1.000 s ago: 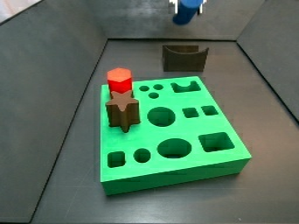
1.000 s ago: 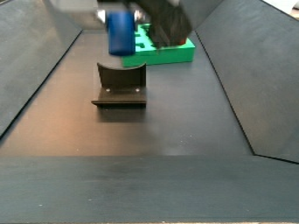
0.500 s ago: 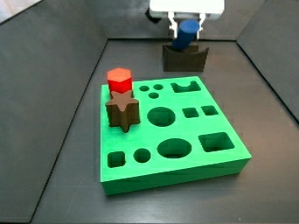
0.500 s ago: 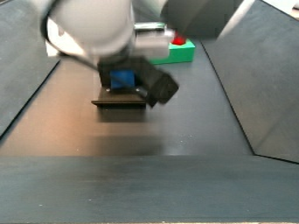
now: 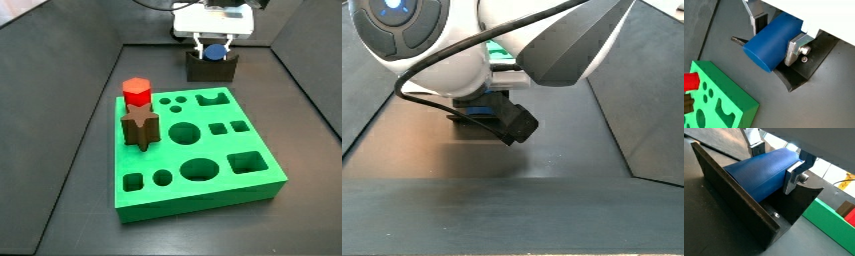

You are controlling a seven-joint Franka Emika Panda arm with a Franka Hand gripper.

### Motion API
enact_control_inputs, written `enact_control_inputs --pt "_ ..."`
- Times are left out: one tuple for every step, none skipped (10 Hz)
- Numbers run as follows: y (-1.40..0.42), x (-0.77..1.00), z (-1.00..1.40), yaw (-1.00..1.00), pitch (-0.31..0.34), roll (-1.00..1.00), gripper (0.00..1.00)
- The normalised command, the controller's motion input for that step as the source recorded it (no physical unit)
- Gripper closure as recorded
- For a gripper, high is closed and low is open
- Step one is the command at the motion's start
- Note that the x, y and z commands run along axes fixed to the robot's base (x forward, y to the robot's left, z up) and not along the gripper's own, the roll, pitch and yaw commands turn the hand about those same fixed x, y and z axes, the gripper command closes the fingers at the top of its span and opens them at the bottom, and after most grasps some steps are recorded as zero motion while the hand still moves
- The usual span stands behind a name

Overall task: Pick up the oval object. Move up. Place the oval object on the fixture. Regrasp the oval object. Move to above the board. Insert the oval object.
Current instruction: Place the oval object on the fixture, then regrasp the oval object.

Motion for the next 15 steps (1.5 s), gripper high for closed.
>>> enact_control_inputs --pt "0.0 0.0 0.0 0.0 0.0 0.0 0.0" --pt "0.0 0.0 1.0 0.04 0.054 -0.01 0.0" --pt "0.0 -0.01 1.0 0.05 0.059 -0.01 0.0" --pt "0.0 -0.02 1.0 0.03 0.062 0.01 0.0" --pt "0.0 -0.03 1.0 0.01 0.065 0.02 0.0" --pt "0.0 -0.04 1.0 0.0 0.071 0.03 0.0" --pt "0.0 -0.04 0.88 -0.01 0.076 0.04 0.0" --pt "0.01 -0.03 0.69 -0.02 0.079 0.04 0.0" --pt "0.01 -0.03 0.44 -0.03 0.084 0.05 0.0" --pt "0.01 -0.02 0.25 -0.04 0.082 0.05 0.0" --pt "-0.87 -0.13 0.99 -0.01 0.053 1.0 0.0" --pt "-0.85 -0.12 0.92 -0.01 0.052 1.0 0.0" --pt "-0.69 -0.13 0.77 -0.01 0.038 1.0 0.0" --pt "-0.53 -0.12 0.58 -0.01 0.029 1.0 0.0" --pt "-0.37 -0.09 0.37 -0.01 0.026 1.0 0.0"
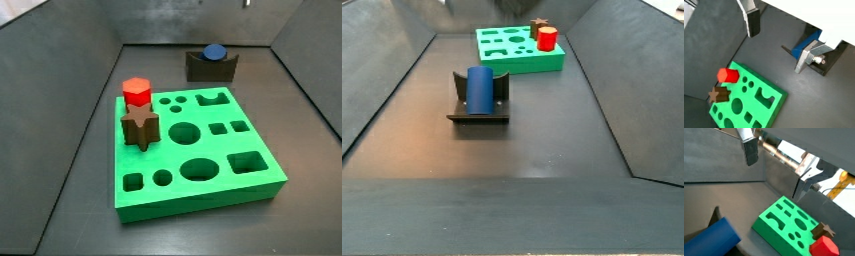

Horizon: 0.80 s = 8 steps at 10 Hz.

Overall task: Pick up the oval object. Move up. Place the oval object on the fixture. Regrasp the oval object. Move to above the board. Insert the oval object.
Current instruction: Regrasp the oval object.

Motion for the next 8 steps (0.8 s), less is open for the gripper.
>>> enact_control_inputs --pt "-0.18 -0.06 0.14 -0.01 0.025 1.0 0.0" --pt "-0.04 -0.01 0.01 -0.01 0.026 1.0 0.0" --pt "-0.01 0.0 0.01 -0.01 0.027 1.0 0.0" --pt "-0.01 -0.01 0.0 -0.01 0.025 1.0 0.0" --pt "-0.02 -0.02 0.02 -0.01 0.018 1.0 0.0" --pt "-0.03 -0.03 0.02 -0.01 0.015 1.0 0.0" --pt "-0.02 -0.03 0.0 -0.01 0.008 1.0 0.0" --pt "-0.02 -0.03 0.0 -0.01 0.001 1.0 0.0"
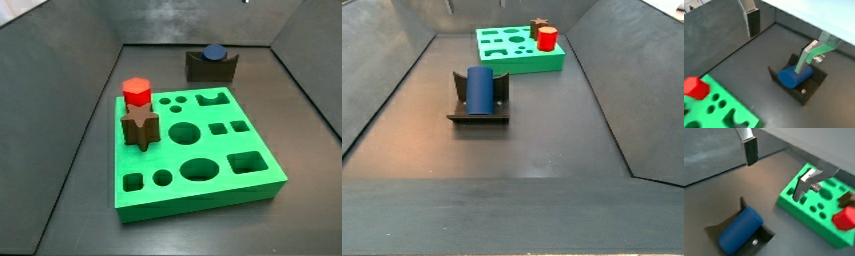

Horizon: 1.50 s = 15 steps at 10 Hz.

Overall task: Pick up the oval object. Move up. Place the oval object on the fixture. Regrasp the oval object. Move to above the board. Insert the oval object.
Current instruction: Regrasp the oval object.

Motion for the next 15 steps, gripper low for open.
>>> enact_control_inputs --pt "-0.02 -0.02 0.0 0.0 -0.003 1.0 0.0" --pt "-0.02 -0.02 0.0 0.0 -0.006 1.0 0.0" --pt "-0.01 -0.02 0.01 0.0 -0.007 1.0 0.0" --pt "-0.01 -0.02 0.01 0.0 -0.006 1.0 0.0" --pt "-0.02 -0.01 0.02 0.0 -0.001 1.0 0.0" --pt "-0.02 -0.01 0.01 0.0 0.002 1.0 0.0" --pt "-0.02 0.01 0.0 0.0 0.009 1.0 0.0" --pt "-0.02 0.03 -0.02 0.01 0.021 1.0 0.0" --pt "-0.02 0.04 -0.02 0.01 0.034 1.0 0.0" --pt "-0.03 0.05 -0.02 0.01 0.043 1.0 0.0" --pt "-0.03 0.06 -0.01 0.02 0.065 1.0 0.0" --pt "-0.03 0.08 -0.01 0.03 0.098 1.0 0.0" --pt "-0.03 0.09 -0.02 0.05 0.13 1.0 0.0" --pt "-0.04 0.1 -0.02 0.07 0.169 1.0 0.0" --pt "-0.04 0.11 -0.02 0.1 0.194 0.93 0.0"
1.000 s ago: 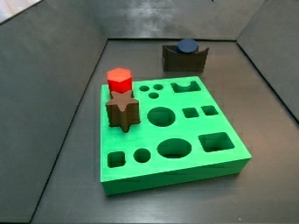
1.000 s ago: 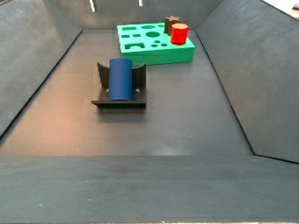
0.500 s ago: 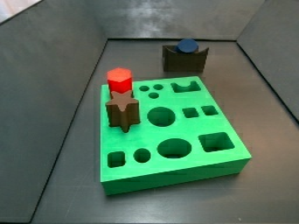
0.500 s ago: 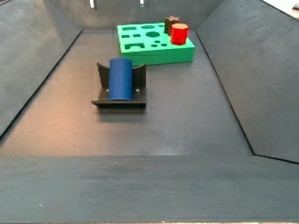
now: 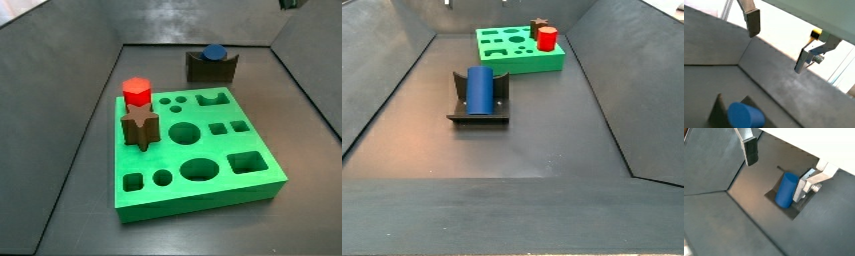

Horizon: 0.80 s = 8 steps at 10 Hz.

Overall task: Pick up the oval object. Move up. Place the oval object on the fixture. Regrasp the oval object. Move to above the board. Insert the oval object.
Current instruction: Regrasp the oval object.

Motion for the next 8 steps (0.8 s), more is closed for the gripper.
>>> enact_control_inputs --pt "-0.04 0.1 -0.02 0.14 0.187 0.68 0.0" --pt "-0.05 0.11 -0.02 0.17 0.175 0.49 0.0" --pt "-0.04 0.1 -0.01 0.19 0.147 0.28 0.0" --pt "-0.03 0.1 -0.01 0.2 0.123 0.22 0.0" --pt "-0.04 0.09 -0.01 0.2 0.072 0.17 0.0" --pt "-0.04 0.08 -0.01 0.2 0.05 0.16 0.0" --pt "0.07 0.04 -1.0 0.26 0.041 0.05 0.0" --pt "0.07 0.04 -1.0 0.25 0.034 0.05 0.0"
